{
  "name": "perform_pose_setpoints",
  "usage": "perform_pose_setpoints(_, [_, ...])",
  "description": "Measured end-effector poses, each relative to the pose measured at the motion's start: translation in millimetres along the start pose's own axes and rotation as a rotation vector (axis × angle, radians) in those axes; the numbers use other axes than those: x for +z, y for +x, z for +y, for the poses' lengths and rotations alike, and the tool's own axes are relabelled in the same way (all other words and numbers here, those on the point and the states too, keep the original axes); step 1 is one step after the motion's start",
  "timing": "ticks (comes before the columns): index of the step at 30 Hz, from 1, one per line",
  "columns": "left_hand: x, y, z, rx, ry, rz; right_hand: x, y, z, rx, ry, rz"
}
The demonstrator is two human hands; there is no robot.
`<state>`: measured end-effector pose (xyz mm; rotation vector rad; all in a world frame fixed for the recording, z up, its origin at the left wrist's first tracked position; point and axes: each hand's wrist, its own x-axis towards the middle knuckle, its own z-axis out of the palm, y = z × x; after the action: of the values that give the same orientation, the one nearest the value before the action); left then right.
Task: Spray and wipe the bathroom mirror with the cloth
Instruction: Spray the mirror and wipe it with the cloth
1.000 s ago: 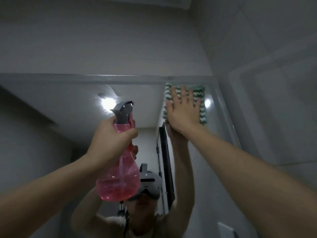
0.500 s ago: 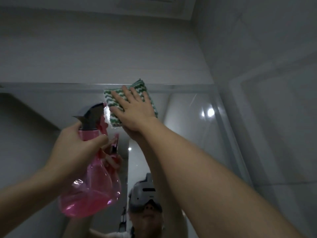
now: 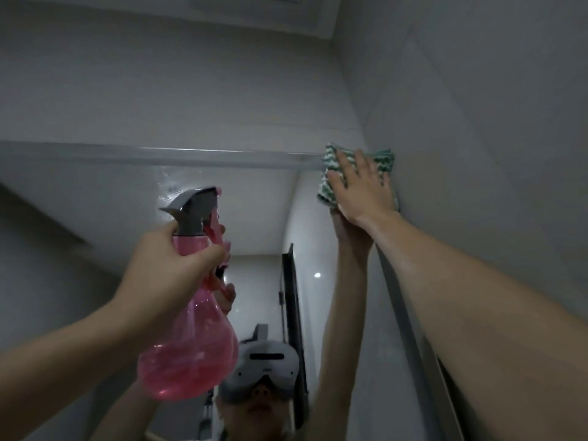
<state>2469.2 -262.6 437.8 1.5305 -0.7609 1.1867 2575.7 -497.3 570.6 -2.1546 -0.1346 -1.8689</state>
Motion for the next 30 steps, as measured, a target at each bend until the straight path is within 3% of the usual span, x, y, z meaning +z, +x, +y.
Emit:
perform_pose_setpoints(6, [-37,-4,0,-0.037,-0.043,-0.004,6,-6,-40,0.243,0.065,-0.014])
perform_pose_setpoints(9, [-67,-4,-5,-0.060,-0.090,0.035,10,-9,-78,0.252,0.056,-0.016])
perform_pose_setpoints(17, [-139,-13,-24,-0.073,-0.002,0.183,52,-48,-271,-0.316,0.024,-0.033])
perform_pose_setpoints(21, [-160,-25,-25,-0.053,0.047,0.258,71,-88,-335,-0.474,0.018,-0.078])
perform_pose_setpoints(26, [-166,-33,-31,-0.080,0.182,0.263,65,-87,-319,-0.559,-0.026,-0.104])
perform_pose_setpoints(30, [-141,-37,-26,-0.094,0.138,0.204,52,-81,-259,-0.512,-0.020,-0.086])
